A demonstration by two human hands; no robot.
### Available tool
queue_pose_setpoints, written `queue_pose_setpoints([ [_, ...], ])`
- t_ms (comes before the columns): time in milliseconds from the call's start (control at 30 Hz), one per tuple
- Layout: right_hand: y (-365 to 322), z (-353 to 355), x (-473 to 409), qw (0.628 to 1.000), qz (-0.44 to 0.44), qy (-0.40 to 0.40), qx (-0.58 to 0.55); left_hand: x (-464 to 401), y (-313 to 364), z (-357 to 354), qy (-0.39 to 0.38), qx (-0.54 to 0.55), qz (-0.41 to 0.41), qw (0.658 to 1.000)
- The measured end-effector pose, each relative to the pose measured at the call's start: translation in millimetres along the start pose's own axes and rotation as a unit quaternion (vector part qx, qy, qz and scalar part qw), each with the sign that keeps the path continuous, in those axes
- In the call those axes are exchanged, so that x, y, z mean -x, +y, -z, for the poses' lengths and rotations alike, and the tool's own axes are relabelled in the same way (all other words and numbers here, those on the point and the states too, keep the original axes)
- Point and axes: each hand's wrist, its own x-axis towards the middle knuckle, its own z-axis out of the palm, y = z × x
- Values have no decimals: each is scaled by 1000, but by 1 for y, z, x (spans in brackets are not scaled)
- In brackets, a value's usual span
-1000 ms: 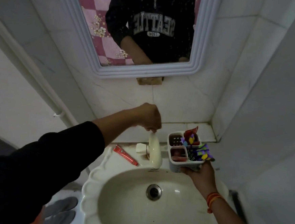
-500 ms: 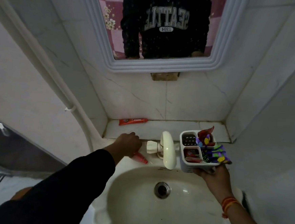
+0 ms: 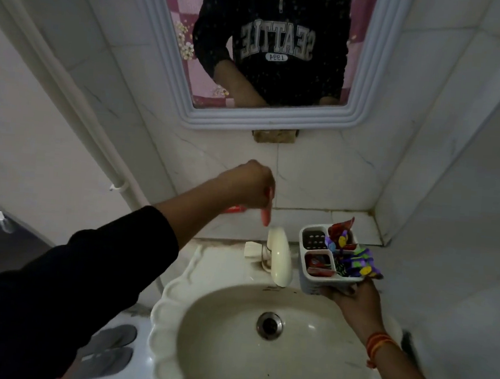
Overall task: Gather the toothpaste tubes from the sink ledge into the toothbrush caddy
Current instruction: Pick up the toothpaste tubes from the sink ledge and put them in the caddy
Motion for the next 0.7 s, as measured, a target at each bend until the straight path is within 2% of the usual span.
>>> queue_pose_setpoints([
  [100, -3, 1, 1, 1000, 16, -6, -9, 1, 40, 16, 46, 11, -66, 997],
  [167, -6, 1, 2, 1000, 21, -11, -16, 0, 60, 13, 50, 9, -98, 994],
  [333, -6, 1, 2, 999, 2, -12, -48, -10, 79, -27, -17, 7, -126, 992],
  [400, -4, 1, 0, 999, -7, -10, -45, -12, 75, -33, -52, 61, -121, 989],
  [467, -1, 1, -1, 999, -10, -10, -42, -14, 65, -31, -77, 164, -92, 979],
  [533, 2, 2, -3, 998, -18, -12, -55, -18, 51, -29, -56, 216, -55, 973],
  [600, 3, 1, -3, 997, -21, -12, -68, -25, 34, -29, -31, 185, -28, 982],
  [700, 6, 1, -4, 996, -21, -11, -82, -36, 2, -41, -30, 28, 20, 999],
])
